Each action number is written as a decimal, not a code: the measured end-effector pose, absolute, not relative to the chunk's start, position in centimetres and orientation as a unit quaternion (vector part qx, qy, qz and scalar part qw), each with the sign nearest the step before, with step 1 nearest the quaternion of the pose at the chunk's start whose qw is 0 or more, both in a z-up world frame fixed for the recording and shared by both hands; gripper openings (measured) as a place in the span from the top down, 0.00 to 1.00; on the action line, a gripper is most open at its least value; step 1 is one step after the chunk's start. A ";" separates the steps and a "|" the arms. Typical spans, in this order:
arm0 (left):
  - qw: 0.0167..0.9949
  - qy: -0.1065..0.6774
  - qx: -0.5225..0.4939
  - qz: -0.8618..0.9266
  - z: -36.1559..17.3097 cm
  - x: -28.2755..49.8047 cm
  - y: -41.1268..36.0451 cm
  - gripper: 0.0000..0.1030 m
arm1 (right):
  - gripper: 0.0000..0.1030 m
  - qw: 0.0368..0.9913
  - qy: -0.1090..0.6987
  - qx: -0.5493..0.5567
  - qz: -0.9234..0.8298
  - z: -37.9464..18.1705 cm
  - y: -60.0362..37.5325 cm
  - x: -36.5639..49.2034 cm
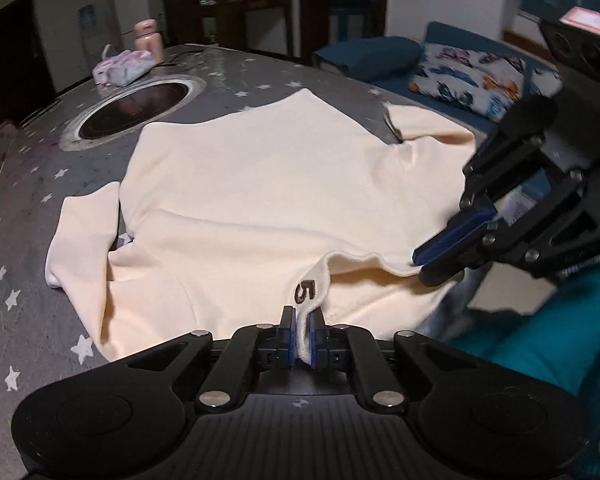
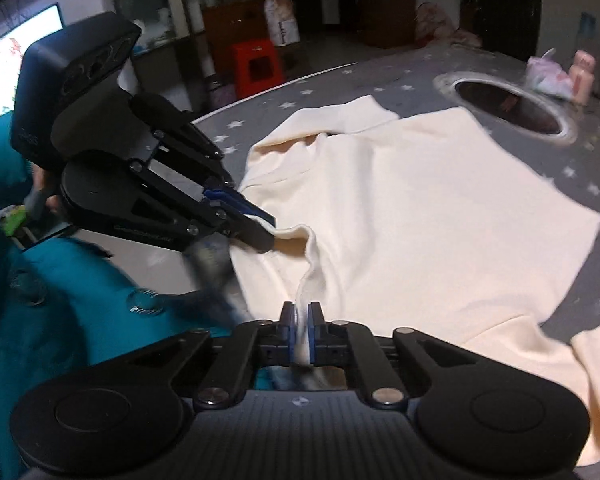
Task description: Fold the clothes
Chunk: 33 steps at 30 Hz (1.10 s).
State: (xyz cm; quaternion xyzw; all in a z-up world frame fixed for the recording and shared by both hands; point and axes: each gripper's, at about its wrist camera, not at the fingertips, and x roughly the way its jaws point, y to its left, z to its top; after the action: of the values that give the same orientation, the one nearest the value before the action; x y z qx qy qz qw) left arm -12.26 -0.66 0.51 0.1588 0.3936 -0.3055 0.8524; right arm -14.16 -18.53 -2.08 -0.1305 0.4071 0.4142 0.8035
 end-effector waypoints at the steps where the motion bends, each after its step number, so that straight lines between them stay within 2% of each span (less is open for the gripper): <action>1: 0.853 0.392 0.155 -0.309 0.9 -12.2 -0.4 0.90 | 0.92 0.802 0.408 -0.126 0.418 -1.8 -18.7 -14.1; 6: 0.872 0.360 0.130 -0.306 3.5 -11.2 0.7 0.89 | 0.90 0.821 0.387 -0.100 0.407 0.2 -20.1 -13.0; 13: 0.875 0.378 0.094 -0.286 1.4 -7.7 -0.7 0.90 | 0.90 0.821 0.394 -0.084 0.405 -1.8 -18.8 -11.6; 17: 0.855 0.413 0.119 -0.292 -0.6 -7.4 -1.4 0.89 | 0.90 0.803 0.412 -0.096 0.420 -3.1 -18.1 -11.8; 23: 0.887 0.365 0.108 -0.261 2.7 -4.5 -0.2 0.89 | 0.90 0.821 0.398 -0.081 0.401 -1.6 -19.5 -10.2; 27: 0.911 0.345 0.101 -0.204 3.5 -0.3 -0.1 0.84 | 0.89 0.854 0.383 -0.072 0.345 -0.4 -21.5 -7.6; 29: 0.920 0.336 0.105 -0.172 3.4 2.0 -0.3 0.76 | 0.89 0.868 0.379 -0.067 0.312 -0.2 -22.4 -5.9; 30: 0.923 0.334 0.107 -0.156 3.3 3.2 -0.4 0.66 | 0.89 0.874 0.379 -0.063 0.298 -0.2 -23.0 -4.9; 31: 0.926 0.333 0.110 -0.141 3.1 4.3 -0.4 0.61 | 0.89 0.879 0.379 -0.058 0.283 -0.3 -23.6 -4.0; 33: 0.926 0.338 0.108 -0.130 2.6 6.2 -0.4 0.60 | 0.88 0.888 0.379 -0.044 0.256 -0.5 -24.7 -1.9</action>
State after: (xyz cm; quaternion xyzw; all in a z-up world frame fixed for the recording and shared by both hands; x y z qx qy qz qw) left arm 6.16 -0.40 2.55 0.1083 0.3381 -0.1297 0.9258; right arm -1.94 -24.68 -0.50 -0.0441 0.3794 0.2557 0.8881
